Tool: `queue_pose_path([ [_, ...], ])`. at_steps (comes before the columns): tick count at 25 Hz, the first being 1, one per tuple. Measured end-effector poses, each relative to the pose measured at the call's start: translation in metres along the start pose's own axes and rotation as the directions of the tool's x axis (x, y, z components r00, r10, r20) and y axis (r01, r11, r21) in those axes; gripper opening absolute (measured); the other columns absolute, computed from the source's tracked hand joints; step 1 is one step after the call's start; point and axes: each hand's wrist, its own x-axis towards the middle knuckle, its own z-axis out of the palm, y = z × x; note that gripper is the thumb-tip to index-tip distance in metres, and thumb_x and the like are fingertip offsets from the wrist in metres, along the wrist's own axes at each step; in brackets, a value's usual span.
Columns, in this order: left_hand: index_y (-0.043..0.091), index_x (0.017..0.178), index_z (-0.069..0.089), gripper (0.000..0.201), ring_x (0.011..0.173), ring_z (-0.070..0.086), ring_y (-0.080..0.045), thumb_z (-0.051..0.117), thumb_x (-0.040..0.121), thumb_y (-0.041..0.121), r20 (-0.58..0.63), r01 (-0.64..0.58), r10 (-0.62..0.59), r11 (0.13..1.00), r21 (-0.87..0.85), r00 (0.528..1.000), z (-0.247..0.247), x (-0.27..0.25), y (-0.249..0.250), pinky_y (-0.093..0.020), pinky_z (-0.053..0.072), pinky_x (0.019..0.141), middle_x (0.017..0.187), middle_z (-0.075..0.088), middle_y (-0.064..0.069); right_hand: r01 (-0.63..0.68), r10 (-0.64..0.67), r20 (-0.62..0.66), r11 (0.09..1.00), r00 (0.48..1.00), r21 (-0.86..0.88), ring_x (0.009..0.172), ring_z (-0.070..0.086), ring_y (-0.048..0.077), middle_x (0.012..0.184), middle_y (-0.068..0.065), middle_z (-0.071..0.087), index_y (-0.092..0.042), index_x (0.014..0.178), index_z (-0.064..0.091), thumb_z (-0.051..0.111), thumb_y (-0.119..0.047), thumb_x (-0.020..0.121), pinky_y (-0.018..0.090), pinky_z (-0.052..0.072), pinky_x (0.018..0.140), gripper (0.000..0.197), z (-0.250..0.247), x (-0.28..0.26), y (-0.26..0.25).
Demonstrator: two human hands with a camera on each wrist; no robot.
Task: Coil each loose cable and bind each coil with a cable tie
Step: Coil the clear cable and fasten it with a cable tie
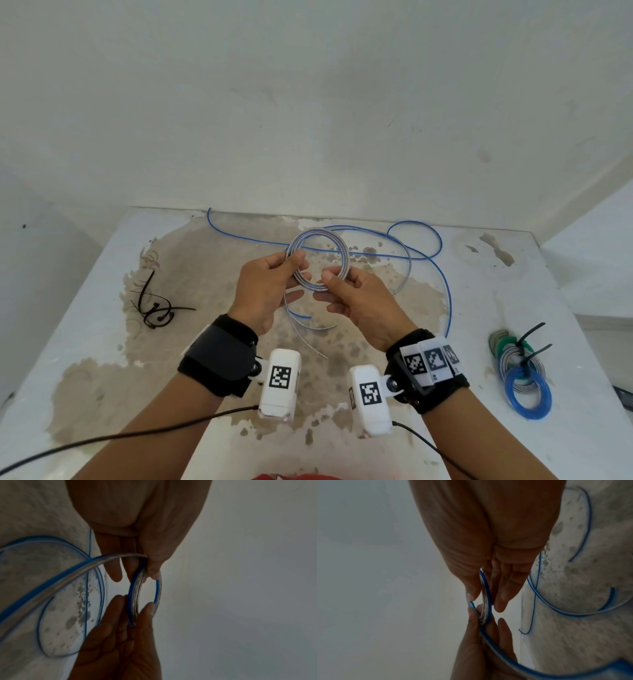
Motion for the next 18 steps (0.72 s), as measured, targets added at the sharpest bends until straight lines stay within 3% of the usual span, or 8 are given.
queue_pose_path([
  [5, 0.013, 0.099, 0.074, 0.02, 0.076, 0.072, -0.008, 0.071, 0.091, 0.031, 0.027, 0.047, -0.044, 0.994, -0.096, 0.999, 0.001, 0.0, -0.002, -0.025, 0.056, 0.064, 0.083, 0.074, 0.004, -0.039, 0.041, 0.021, 0.995, 0.999, -0.09, 0.086, 0.076, 0.015, 0.098, 0.005, 0.079, -0.013, 0.104, 0.071, 0.07, -0.027, 0.095, 0.023, 0.057, 0.065, 0.017, -0.003, -0.003, -0.005],
  [9, 0.009, 0.092, 0.075, 0.022, 0.069, 0.068, -0.012, 0.069, 0.094, 0.029, 0.081, -0.036, 0.028, 0.995, 0.095, 0.996, 0.0, -0.003, -0.003, -0.022, 0.057, 0.062, 0.076, 0.071, -0.002, -0.052, 0.052, 0.01, 0.999, 0.999, -0.012, 0.093, 0.076, 0.019, 0.108, 0.003, 0.078, -0.015, 0.119, 0.066, 0.058, -0.044, 0.1, 0.033, 0.056, 0.077, 0.035, -0.005, 0.006, -0.017],
  [11, 0.009, 0.088, 0.075, 0.024, 0.067, 0.068, -0.011, 0.068, 0.094, 0.031, 0.149, -0.074, 0.048, 0.981, 0.18, 0.988, 0.003, -0.009, -0.003, -0.023, 0.058, 0.063, 0.074, 0.071, -0.002, -0.025, 0.023, -0.036, 0.998, 0.999, -0.061, 0.078, 0.074, 0.017, 0.098, 0.0, 0.077, -0.016, 0.115, 0.067, 0.058, -0.046, 0.099, 0.03, 0.055, 0.067, 0.035, -0.003, 0.01, -0.019],
  [13, 0.011, 0.09, 0.076, 0.023, 0.066, 0.068, -0.009, 0.067, 0.095, 0.033, 0.163, -0.085, 0.054, 0.978, 0.189, 0.985, 0.007, -0.011, -0.001, -0.025, 0.059, 0.065, 0.074, 0.071, 0.0, 0.03, -0.039, -0.095, 0.995, 0.995, -0.09, 0.057, 0.058, 0.011, 0.08, -0.001, 0.066, -0.013, 0.104, 0.069, 0.061, -0.041, 0.099, 0.028, 0.047, 0.056, 0.029, -0.001, 0.012, -0.015],
  [15, 0.014, 0.094, 0.076, 0.025, 0.065, 0.065, -0.007, 0.062, 0.098, 0.035, 0.145, -0.092, 0.069, 0.983, 0.158, 0.987, 0.009, -0.01, -0.002, -0.028, 0.059, 0.068, 0.073, 0.068, 0.004, 0.06, -0.063, -0.129, 0.998, 0.99, -0.023, 0.05, 0.044, 0.01, 0.069, -0.003, 0.055, -0.012, 0.098, 0.068, 0.062, -0.035, 0.1, 0.028, 0.041, 0.053, 0.024, 0.002, 0.013, -0.012],
  [18, 0.013, 0.097, 0.073, 0.033, 0.06, 0.059, -0.006, 0.051, 0.104, 0.036, 0.097, -0.083, 0.073, 0.991, 0.101, 0.993, 0.019, -0.009, -0.008, -0.028, 0.056, 0.065, 0.071, 0.063, 0.007, 0.063, -0.043, -0.168, 0.991, 0.985, 0.118, 0.049, 0.038, 0.009, 0.063, -0.004, 0.048, -0.011, 0.097, 0.066, 0.06, -0.029, 0.101, 0.025, 0.038, 0.05, 0.019, 0.01, 0.012, -0.01],
])
